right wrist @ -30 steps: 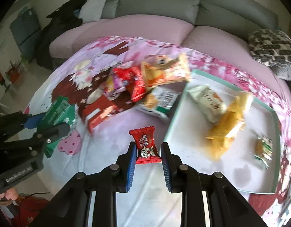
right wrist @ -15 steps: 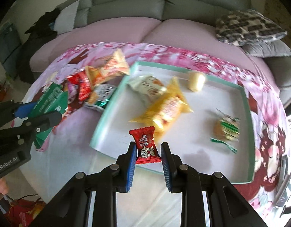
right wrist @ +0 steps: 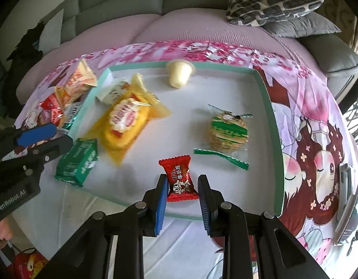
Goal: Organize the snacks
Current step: 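Carry red candy and green box over the tray, then lower red candy and green box into the tray and open both grippers, then move both tools back to the snack pile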
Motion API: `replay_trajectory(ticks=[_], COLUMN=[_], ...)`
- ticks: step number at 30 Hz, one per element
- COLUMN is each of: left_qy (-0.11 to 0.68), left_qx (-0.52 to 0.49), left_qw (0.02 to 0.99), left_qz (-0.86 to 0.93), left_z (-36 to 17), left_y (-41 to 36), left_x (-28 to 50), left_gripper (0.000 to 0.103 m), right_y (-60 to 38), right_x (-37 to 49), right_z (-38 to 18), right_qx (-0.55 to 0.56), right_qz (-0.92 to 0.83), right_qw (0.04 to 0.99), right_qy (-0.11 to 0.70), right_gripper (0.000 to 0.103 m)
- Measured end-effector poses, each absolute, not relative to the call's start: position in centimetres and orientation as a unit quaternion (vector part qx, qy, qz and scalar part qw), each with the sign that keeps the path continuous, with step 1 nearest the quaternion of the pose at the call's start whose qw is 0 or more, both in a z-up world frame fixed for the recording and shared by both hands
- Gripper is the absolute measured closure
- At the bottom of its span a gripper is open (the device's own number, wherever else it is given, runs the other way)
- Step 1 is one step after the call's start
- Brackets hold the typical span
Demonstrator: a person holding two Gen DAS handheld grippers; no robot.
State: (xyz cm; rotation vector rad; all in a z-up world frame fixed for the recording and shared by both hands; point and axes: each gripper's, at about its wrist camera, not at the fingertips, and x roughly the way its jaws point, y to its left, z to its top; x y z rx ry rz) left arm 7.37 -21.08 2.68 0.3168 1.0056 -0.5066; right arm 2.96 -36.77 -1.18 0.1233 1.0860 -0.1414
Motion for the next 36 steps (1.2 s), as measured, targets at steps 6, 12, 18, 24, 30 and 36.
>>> replay_trajectory(ticks=[6, 12, 18, 24, 30, 36], left_qy=[0.476, 0.486, 0.492, 0.489, 0.476, 0.464], left_qx=[0.137, 0.116, 0.096, 0.094, 0.099, 0.088], left_qw=[0.838, 0.837, 0.839, 0.846, 0.858, 0.869], left_qz=[-0.23, -0.223, -0.213, -0.191, -0.165, -0.151], left_z=[2.4, 2.1, 2.2, 2.2, 2.5, 2.9], left_y=[-20.9, -19.8, -18.3, -16.9, -14.9, -12.6], left_x=[8.5, 9.3, 9.4, 9.2, 8.8, 8.5], left_gripper=[0.06, 0.058, 0.043, 0.02, 0.005, 0.003], right_y=[-37.5, -37.8, -37.9, -36.9, -35.5, -33.5], right_x=[3.5, 3.8, 3.5, 3.2, 3.0, 2.7], right_z=[-1.8, -2.6, -2.7, -1.8, -1.0, -0.3], right_qx=[0.058, 0.071, 0.078, 0.061, 0.046, 0.027], right_qz=[-0.071, -0.077, -0.085, -0.082, -0.074, -0.066], right_qw=[0.849, 0.841, 0.837, 0.842, 0.849, 0.857], right_qy=[0.521, 0.531, 0.535, 0.529, 0.521, 0.51], right_gripper=[0.075, 0.074, 0.041, 0.026, 0.0, 0.0])
